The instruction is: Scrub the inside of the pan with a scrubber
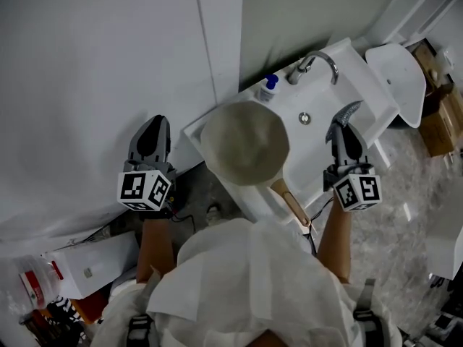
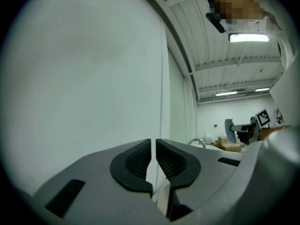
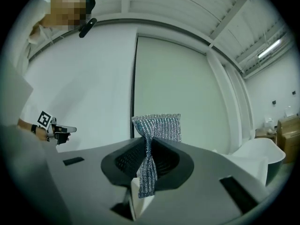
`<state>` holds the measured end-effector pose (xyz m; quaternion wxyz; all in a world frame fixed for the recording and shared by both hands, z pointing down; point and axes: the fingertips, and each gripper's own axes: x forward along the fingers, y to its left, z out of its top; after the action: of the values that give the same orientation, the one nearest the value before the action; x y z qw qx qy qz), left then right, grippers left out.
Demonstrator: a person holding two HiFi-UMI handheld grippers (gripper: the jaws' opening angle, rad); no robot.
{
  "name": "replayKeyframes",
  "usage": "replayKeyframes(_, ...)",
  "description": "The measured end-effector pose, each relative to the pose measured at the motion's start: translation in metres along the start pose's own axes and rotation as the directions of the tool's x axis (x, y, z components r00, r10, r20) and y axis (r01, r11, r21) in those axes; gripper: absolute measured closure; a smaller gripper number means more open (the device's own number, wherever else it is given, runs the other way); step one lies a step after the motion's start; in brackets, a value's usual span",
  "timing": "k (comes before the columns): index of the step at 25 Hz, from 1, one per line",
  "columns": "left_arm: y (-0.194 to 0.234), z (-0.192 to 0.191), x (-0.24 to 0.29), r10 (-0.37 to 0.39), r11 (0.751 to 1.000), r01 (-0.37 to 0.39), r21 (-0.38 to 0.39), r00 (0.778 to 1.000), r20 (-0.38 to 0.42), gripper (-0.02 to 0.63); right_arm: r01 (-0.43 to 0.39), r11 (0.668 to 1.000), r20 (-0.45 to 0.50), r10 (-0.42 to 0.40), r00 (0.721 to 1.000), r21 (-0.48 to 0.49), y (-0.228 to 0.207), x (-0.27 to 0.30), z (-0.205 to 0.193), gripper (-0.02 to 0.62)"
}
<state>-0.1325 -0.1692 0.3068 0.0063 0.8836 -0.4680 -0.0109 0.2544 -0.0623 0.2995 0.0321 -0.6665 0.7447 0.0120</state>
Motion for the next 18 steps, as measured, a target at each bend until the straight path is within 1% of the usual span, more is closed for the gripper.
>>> replayKeyframes(4,0.001,0.0,-0.008,0.003,1.0,-0.003,0.028,1.0,0.003,0.564,0.036,0.999,0.002,-0.036,0.999,-0.028,-0.004,-0.014,0.004,0.554)
replayKeyframes(7,0.001,0.003,-0.01,-0.003,1.0,0.003,0.03,1.0,0.015,0.565,0.052,0.997,-0.002,-0.052,0.999,-0.049,-0.007,-0.02,0.008,0.554)
replayKeyframes(12,-0.003,0.007,-0.008,-0.018,0.999,0.018,0.028,0.999,0.031,0.565,0.04,0.996,-0.011,-0.041,0.999,-0.077,-0.002,-0.02,0.012,0.554)
replayKeyframes(18,-0.006,0.004,-0.011,-0.035,0.999,0.034,0.017,0.999,0.027,0.565,0.024,0.997,-0.027,-0.026,0.999,-0.076,0.005,-0.02,0.008,0.554)
